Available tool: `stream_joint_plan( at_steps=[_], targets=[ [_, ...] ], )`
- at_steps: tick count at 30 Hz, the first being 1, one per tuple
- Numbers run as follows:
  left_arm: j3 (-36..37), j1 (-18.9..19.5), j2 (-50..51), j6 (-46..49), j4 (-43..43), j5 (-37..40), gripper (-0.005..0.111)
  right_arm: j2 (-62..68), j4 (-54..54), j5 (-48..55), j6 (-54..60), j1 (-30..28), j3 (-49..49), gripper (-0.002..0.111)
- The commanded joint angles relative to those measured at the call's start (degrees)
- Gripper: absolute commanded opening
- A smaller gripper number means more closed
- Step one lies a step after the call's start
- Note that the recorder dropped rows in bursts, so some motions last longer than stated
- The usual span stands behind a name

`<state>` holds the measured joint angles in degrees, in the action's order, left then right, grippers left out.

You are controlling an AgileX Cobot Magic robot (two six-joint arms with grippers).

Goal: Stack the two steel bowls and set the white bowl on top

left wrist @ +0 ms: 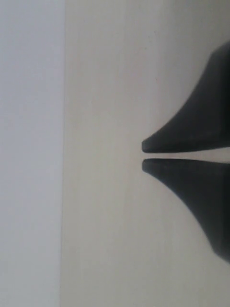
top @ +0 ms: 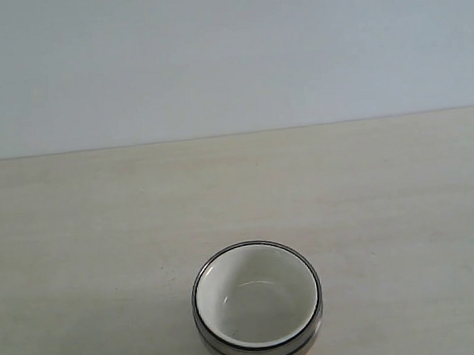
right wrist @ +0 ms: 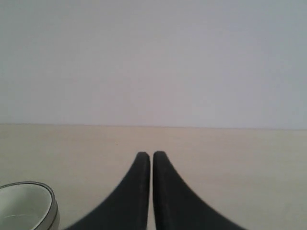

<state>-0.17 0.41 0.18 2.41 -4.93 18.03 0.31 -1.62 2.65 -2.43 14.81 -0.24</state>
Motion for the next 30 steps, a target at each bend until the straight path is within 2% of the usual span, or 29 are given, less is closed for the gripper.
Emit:
stream_joint_plan(
  at_steps=[1, 16, 22, 30],
  targets=[
    [0.2, -0.3, -0.2, -0.3, 0.0, -0.4, 0.004, -0.3, -1.2, 1.9, 3.0, -0.5, 0.2, 0.0],
    [0.2, -0.3, -0.2, -0.3, 0.0, -0.4, 0.004, -0.3, -1.0, 2.2, 1.9, -0.5, 0.2, 0.0],
    [0.2, -0.3, -0.2, -0.3, 0.0, -0.4, 0.004, -0.3, 1.1, -1.6, 4.8, -0.5, 0.2, 0.0],
    [0.2, -0.3, -0.2, -0.3, 0.0, -0.4, 0.004, -0.3, 1.1, -1.5, 5.2, -0.5, 0.2, 0.0]
  ],
)
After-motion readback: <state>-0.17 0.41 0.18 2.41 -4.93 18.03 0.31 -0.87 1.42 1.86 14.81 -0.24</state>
